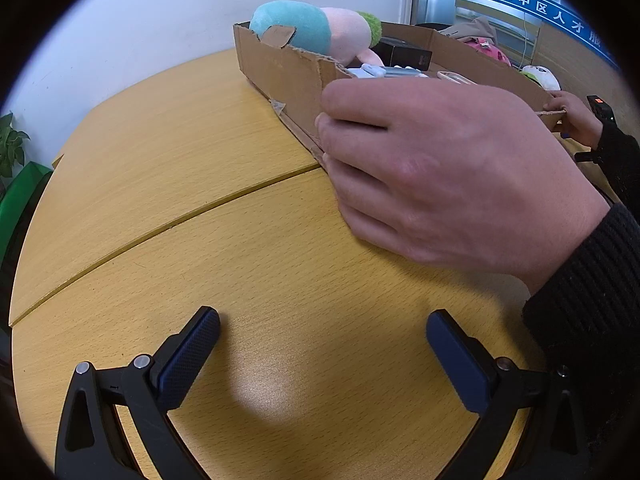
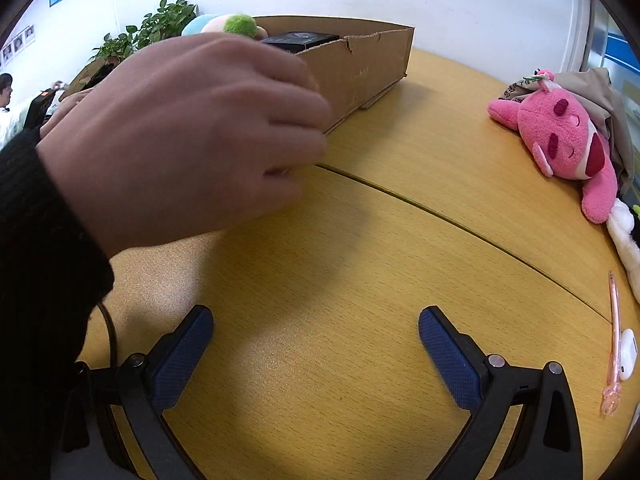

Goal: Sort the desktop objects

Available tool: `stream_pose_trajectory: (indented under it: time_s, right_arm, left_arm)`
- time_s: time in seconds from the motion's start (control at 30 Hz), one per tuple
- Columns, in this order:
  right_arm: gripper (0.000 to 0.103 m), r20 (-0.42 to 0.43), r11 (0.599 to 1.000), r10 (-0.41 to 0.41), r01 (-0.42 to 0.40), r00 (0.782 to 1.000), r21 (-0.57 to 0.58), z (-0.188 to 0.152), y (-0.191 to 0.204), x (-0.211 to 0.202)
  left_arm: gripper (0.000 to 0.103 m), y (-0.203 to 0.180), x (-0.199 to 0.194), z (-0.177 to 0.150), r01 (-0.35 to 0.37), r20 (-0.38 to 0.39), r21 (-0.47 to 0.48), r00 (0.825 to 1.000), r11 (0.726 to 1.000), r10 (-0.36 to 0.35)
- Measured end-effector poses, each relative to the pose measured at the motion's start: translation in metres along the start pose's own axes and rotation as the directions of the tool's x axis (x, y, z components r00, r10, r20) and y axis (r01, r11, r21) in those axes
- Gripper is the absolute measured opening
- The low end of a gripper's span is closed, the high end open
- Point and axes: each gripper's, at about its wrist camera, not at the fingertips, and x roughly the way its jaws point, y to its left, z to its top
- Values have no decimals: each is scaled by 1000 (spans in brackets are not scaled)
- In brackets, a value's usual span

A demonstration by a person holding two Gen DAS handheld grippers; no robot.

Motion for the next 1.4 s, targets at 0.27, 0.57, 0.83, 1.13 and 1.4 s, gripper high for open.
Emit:
stream_pose_trajectory:
  time_s: [0.27,0.57,0.83,1.13,1.4]
  right_arm:
    - [103,0,1000,0,0,1000,0,1,0,1]
    - [103,0,1000,0,0,1000,0,1,0,1]
    - [103,0,1000,0,0,1000,-1,1,-1,1]
    - [103,1,1000,-1,1,1000,-1,2,-1,2]
    - [103,1,1000,-3,3,1000,-3,2,-2,3]
  left_arm:
    - [103,0,0,0,0,0,0,1000,1000,0]
    - [103,1,0,0,0,0,0,1000,1000,0]
    - [103,1,-1,0,0,0,0,1000,1000,0]
    - [103,0,-1,0,0,1,0,1000,1000,0]
    - [103,0,-1,0,0,1,0,1000,1000,0]
